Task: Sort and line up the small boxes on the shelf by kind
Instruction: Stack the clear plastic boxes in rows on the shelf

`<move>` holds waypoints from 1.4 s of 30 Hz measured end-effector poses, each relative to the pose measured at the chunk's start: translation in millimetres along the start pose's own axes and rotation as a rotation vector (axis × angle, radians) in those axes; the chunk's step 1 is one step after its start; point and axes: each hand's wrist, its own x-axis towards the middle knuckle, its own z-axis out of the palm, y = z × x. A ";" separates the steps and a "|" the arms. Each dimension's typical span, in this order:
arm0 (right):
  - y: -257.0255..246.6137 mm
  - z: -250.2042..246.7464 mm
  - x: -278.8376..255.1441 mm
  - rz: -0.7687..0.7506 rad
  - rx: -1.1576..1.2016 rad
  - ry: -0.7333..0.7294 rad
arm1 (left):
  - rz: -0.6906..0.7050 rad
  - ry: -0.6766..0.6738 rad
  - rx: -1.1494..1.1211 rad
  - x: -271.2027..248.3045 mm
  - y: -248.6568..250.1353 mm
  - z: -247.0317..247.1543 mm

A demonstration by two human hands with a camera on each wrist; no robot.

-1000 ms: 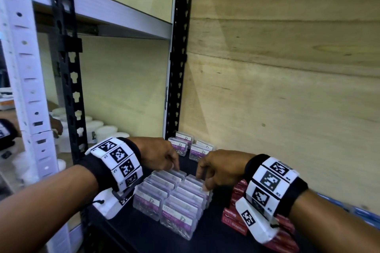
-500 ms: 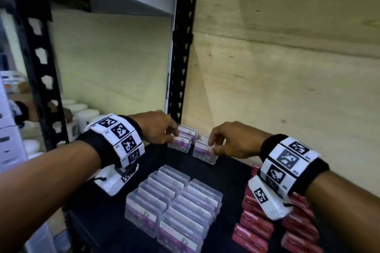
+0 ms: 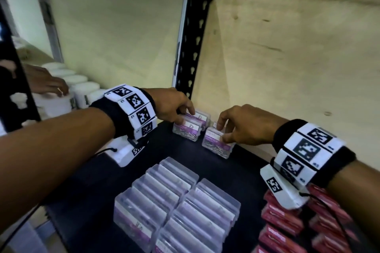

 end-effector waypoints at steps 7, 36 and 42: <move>0.6 5.2 -3.9 -0.005 0.027 -0.012 | 0.022 -0.033 0.002 -1.0 1.0 2.4; -14.3 13.5 -78.0 -0.089 0.142 -0.114 | 0.030 -0.335 -0.097 -70.8 50.1 -5.3; -17.6 15.3 -87.3 -0.103 0.170 -0.127 | 0.013 -0.355 -0.142 -78.0 57.1 -5.0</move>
